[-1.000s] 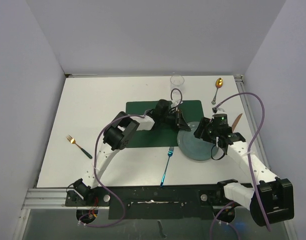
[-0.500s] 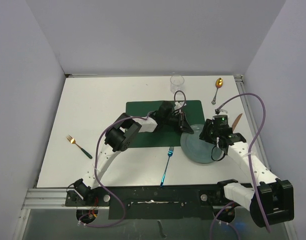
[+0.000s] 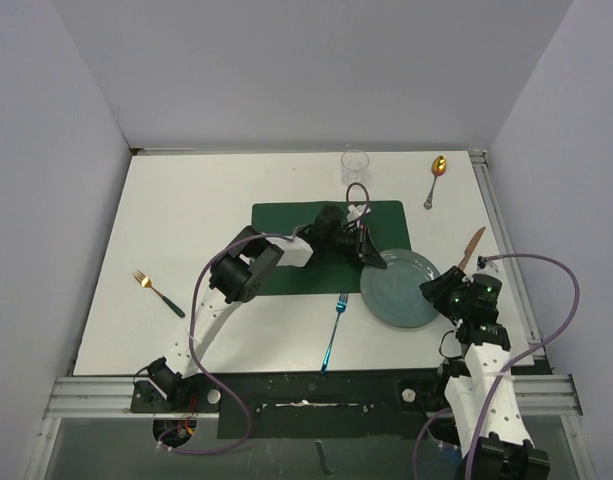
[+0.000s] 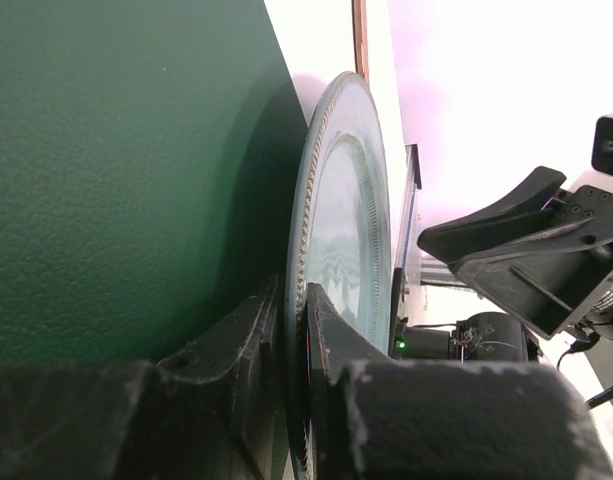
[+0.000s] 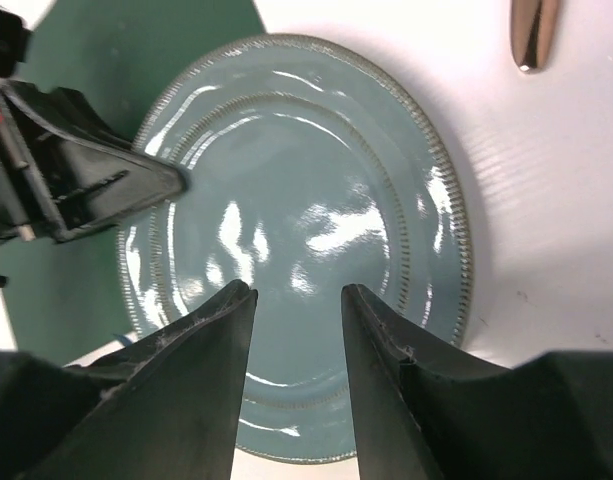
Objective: Set the dinner table for one person
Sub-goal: Place the plate at the center of the board.
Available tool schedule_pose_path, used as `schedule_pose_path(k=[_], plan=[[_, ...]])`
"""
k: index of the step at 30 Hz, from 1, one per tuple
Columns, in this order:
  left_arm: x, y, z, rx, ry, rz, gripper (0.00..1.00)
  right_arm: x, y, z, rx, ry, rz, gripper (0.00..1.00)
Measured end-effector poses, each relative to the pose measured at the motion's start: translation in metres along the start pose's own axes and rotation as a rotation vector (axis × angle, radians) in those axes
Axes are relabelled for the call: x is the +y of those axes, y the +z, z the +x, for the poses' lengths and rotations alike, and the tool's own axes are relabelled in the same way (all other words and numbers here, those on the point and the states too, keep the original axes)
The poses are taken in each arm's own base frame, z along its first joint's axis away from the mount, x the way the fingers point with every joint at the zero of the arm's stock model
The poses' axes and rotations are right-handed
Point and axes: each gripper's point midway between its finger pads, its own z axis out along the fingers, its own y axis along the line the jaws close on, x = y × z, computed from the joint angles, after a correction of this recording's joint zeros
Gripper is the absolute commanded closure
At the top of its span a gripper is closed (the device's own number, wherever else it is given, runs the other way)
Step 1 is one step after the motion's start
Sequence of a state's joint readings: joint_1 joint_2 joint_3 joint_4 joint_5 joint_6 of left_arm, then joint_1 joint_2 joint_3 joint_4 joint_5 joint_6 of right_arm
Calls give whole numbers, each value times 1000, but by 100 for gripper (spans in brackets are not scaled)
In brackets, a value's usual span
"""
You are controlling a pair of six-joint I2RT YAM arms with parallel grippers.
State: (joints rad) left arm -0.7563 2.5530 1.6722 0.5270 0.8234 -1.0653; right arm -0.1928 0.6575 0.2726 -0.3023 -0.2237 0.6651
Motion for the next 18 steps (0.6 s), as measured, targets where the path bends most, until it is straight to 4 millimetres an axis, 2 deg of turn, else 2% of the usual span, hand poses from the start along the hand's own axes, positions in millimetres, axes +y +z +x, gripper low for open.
schedule_pose_path(k=[5, 8, 12, 16, 18], plan=[[0, -2, 1, -1, -4, 11, 100, 16, -7, -10, -40, 59, -99, 60], [-1, -4, 1, -2, -12, 23, 100, 21, -9, -6, -67, 112, -155, 61], [-1, -6, 0, -3, -28, 30, 100, 16, -7, 11, -86, 207, -188, 71], [-1, -8, 0, -3, -31, 35, 100, 10, -7, 21, -90, 284, -180, 70], [0, -9, 0, -2, -34, 38, 100, 13, -11, 15, -123, 299, -195, 70]])
